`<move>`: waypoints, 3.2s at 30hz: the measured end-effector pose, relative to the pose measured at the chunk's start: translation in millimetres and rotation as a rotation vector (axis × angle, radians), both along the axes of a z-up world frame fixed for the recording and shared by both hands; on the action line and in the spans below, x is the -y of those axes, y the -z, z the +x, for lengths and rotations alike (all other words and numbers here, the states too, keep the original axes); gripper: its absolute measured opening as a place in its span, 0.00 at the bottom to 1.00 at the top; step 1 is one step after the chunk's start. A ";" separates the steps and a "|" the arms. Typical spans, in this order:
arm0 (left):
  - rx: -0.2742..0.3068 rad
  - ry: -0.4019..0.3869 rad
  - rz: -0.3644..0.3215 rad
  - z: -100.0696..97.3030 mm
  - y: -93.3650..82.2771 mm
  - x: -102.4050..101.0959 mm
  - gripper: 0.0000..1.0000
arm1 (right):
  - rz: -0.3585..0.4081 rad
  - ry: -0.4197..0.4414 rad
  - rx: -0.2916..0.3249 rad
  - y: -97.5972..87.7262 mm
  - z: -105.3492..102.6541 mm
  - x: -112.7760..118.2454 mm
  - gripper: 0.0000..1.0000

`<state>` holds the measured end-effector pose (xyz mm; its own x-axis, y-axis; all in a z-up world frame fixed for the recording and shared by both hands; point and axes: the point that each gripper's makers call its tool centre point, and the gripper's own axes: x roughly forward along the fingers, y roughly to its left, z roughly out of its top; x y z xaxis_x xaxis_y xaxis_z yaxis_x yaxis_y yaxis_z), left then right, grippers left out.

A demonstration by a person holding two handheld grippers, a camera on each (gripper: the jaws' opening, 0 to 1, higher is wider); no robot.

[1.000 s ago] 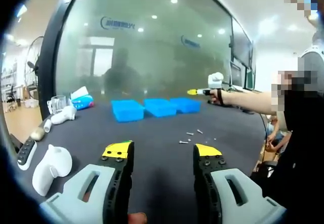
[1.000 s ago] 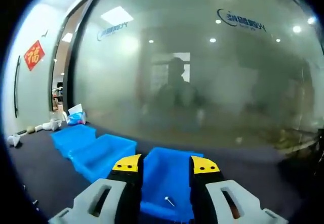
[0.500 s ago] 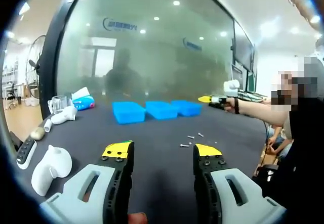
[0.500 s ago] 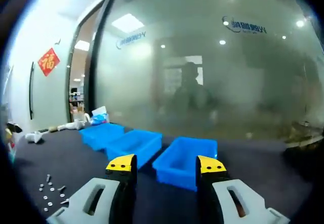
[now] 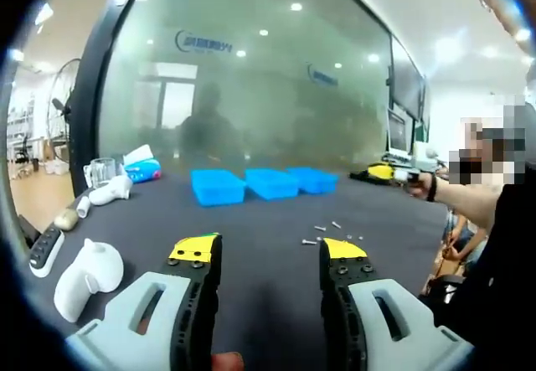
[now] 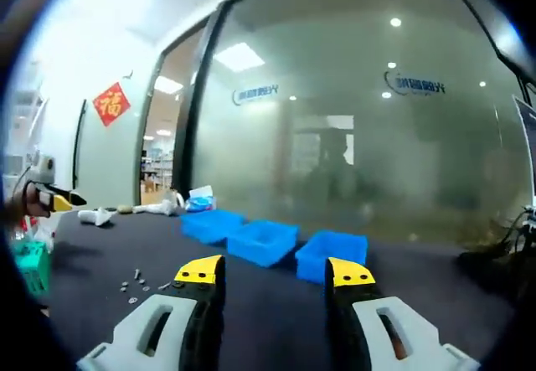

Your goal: Sort the screws, nuts, and washers into the corresponding bins

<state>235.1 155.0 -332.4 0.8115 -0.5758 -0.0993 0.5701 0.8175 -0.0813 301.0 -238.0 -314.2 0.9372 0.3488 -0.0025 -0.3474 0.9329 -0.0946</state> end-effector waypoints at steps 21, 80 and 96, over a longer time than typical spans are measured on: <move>-0.004 -0.004 -0.009 -3.1 2.5 -1.7 0.46 | 0.058 0.070 -0.018 23.5 -59.4 34.2 0.44; -0.030 -0.002 -0.022 -7.1 14.4 -5.8 0.46 | -0.113 -0.193 -0.327 68.0 -70.7 -40.8 0.35; -0.036 -0.001 -0.034 -8.8 18.9 -7.9 0.46 | -0.206 -0.308 -0.449 65.8 -47.7 -88.6 0.31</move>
<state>226.3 162.9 -351.2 0.8084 -0.5784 -0.1091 0.5654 0.8146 -0.1293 253.3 -149.4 -380.0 0.6845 0.5552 -0.4725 -0.6476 0.7607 -0.0443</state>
